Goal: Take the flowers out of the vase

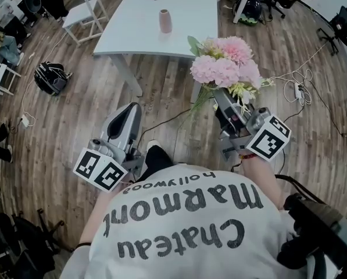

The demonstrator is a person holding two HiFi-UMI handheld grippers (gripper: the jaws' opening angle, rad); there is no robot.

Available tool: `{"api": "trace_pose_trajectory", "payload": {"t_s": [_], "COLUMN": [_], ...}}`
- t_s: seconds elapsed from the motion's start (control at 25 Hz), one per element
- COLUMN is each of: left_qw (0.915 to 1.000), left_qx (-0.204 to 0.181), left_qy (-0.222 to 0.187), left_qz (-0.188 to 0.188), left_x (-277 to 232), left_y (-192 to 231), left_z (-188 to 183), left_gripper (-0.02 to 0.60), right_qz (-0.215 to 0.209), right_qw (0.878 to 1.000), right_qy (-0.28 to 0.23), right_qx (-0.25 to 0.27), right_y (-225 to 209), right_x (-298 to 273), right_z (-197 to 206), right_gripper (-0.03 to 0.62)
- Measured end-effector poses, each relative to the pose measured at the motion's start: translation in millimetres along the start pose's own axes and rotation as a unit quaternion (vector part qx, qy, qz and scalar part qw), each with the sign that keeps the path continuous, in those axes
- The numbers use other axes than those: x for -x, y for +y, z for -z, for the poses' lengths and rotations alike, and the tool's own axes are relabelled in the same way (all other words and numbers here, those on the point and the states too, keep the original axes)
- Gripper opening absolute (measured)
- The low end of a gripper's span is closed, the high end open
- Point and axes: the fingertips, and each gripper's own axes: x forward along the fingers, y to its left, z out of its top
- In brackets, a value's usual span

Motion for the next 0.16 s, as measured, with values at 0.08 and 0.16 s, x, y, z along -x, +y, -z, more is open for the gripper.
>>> {"api": "trace_pose_trajectory", "payload": {"t_s": [0.08,0.16], "left_qw": [1.0,1.0], "left_qx": [0.004,0.006], "left_qy": [0.0,0.001], "left_qz": [0.001,0.001], "left_x": [-0.2,-0.5], "left_y": [0.2,0.3], "left_z": [0.6,1.4], "left_gripper": [0.005,0.006], "right_qz": [0.0,0.001], "right_qw": [1.0,1.0], "right_qy": [0.0,0.0], "right_qx": [0.0,0.0], "right_y": [-0.1,-0.6], "right_x": [0.1,0.5], "right_z": [0.0,-0.2], "right_gripper": [0.021,0.021]}}
